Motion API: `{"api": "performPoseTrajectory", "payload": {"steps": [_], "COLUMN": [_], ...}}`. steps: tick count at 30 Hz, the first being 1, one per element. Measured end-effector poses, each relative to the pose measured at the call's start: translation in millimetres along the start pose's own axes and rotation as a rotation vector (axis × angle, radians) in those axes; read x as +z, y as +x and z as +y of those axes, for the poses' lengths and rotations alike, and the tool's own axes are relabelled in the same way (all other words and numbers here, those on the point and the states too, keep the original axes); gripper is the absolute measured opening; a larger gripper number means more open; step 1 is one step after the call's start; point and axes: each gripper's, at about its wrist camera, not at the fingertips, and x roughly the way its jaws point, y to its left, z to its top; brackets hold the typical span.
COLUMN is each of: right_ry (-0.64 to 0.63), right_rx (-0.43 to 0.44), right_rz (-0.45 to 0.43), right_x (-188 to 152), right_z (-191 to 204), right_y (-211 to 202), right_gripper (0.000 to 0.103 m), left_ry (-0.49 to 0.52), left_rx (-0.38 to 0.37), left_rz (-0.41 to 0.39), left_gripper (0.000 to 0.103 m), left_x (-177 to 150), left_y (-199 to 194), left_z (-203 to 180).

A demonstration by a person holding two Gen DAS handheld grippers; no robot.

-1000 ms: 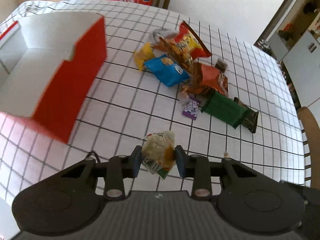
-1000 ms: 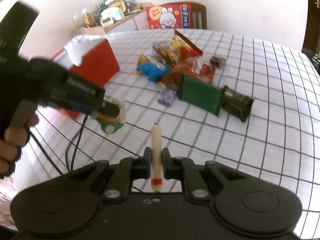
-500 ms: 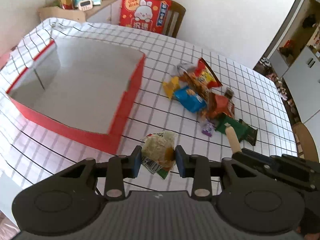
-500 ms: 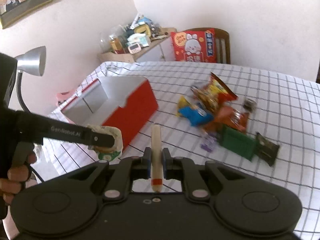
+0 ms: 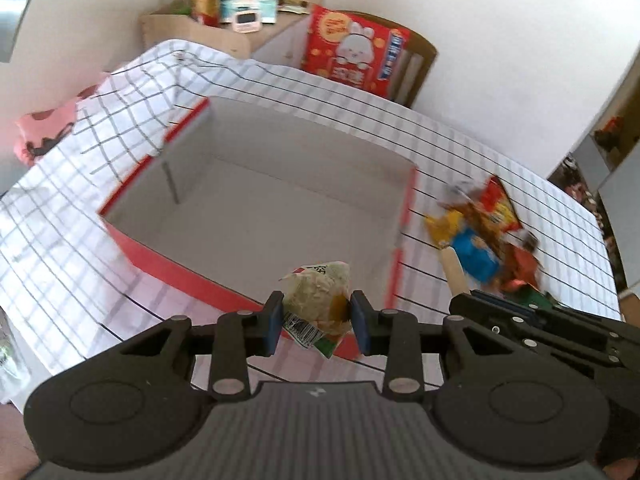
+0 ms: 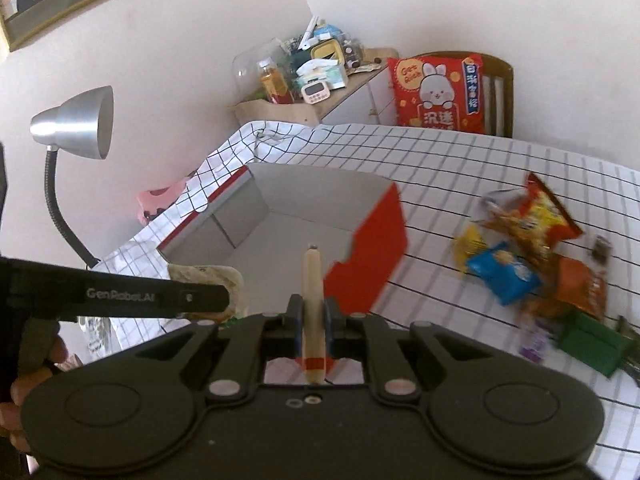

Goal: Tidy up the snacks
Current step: 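Carry the bread packet into the box with the left gripper while the right gripper carries the wooden stick in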

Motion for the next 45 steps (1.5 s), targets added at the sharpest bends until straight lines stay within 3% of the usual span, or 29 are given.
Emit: {"api": "performPoseTrajectory", "payload": {"steps": [8, 17, 33, 45], "right_ry": [0.019, 0.010, -0.064, -0.089], "right_rx": [-0.020, -0.084, -0.177, -0.180], "right_rz": [0.039, 0.076, 0.206, 0.227], "right_x": [19.8, 30.6, 17.4, 17.6], "right_z": [28.0, 42.8, 51.4, 56.3], "right_y": [54.1, 105.0, 158.5, 162.5], "right_gripper": [0.009, 0.009, 0.009, 0.014], "left_ry": [-0.033, -0.012, 0.059, 0.088], "left_rx": [0.028, 0.056, 0.102, 0.104], "left_rz": [0.008, 0.033, 0.171, 0.141], "left_gripper": [0.035, 0.035, 0.038, 0.038], "left_x": [34.3, 62.2, 62.1, 59.3], "left_y": [17.2, 50.1, 118.0, 118.7], "left_z": [52.2, 78.8, 75.2, 70.8]}}
